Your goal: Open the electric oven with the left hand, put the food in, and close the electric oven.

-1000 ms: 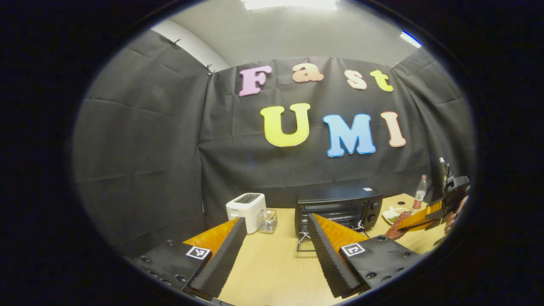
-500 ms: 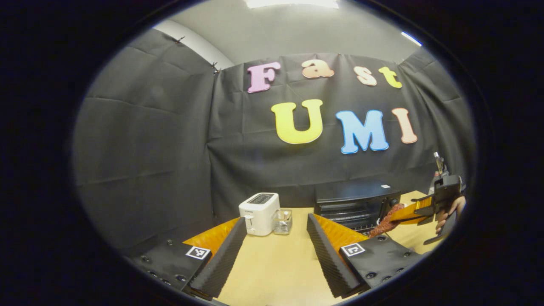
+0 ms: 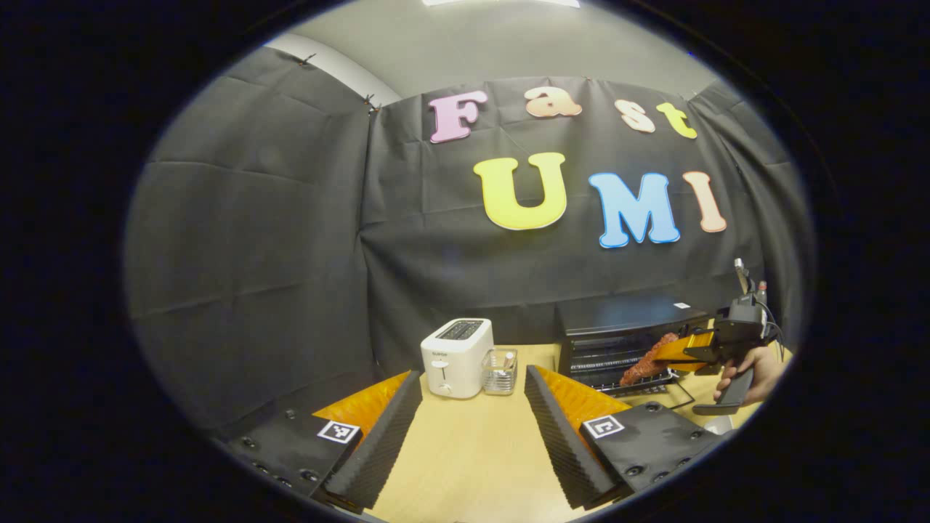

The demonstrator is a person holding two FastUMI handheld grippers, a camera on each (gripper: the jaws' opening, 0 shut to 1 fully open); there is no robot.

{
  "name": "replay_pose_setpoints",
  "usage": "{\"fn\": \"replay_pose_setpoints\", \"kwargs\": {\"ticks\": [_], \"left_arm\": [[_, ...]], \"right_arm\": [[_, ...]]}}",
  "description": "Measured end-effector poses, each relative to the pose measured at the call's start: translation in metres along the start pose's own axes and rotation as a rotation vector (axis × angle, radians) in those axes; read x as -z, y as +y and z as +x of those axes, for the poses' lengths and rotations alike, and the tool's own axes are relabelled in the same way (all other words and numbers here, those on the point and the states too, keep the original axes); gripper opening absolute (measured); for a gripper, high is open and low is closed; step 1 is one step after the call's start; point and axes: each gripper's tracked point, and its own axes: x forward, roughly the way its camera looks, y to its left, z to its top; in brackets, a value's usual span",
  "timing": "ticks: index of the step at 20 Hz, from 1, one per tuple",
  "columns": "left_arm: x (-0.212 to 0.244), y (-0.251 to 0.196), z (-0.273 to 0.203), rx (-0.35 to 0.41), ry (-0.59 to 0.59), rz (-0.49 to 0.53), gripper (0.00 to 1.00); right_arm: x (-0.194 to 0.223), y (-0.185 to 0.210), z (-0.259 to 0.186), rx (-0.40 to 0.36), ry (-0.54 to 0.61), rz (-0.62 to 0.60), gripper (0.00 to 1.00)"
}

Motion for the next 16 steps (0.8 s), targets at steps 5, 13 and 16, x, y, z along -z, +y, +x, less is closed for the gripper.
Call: {"fn": "replay_pose_setpoints", "kwargs": {"ticks": [5, 13, 16], "left_arm": [[0.003, 0.017, 0.012, -0.014, 0.015, 0.043, 0.96], [0.006, 0.026, 0.018, -0.016, 0.028, 0.037, 1.0], [0.007, 0.026, 0.017, -0.016, 0.027, 0.032, 1.0]], "right_arm": [[0.001, 0.007, 0.037, -0.001, -0.053, 0.002, 0.1], [-0.008, -0.005, 0.058, 0.037, -0.102, -0.036, 0.13], [-0.013, -0.024, 0.058, 0.117, -0.119, -0.08, 0.25]]}}
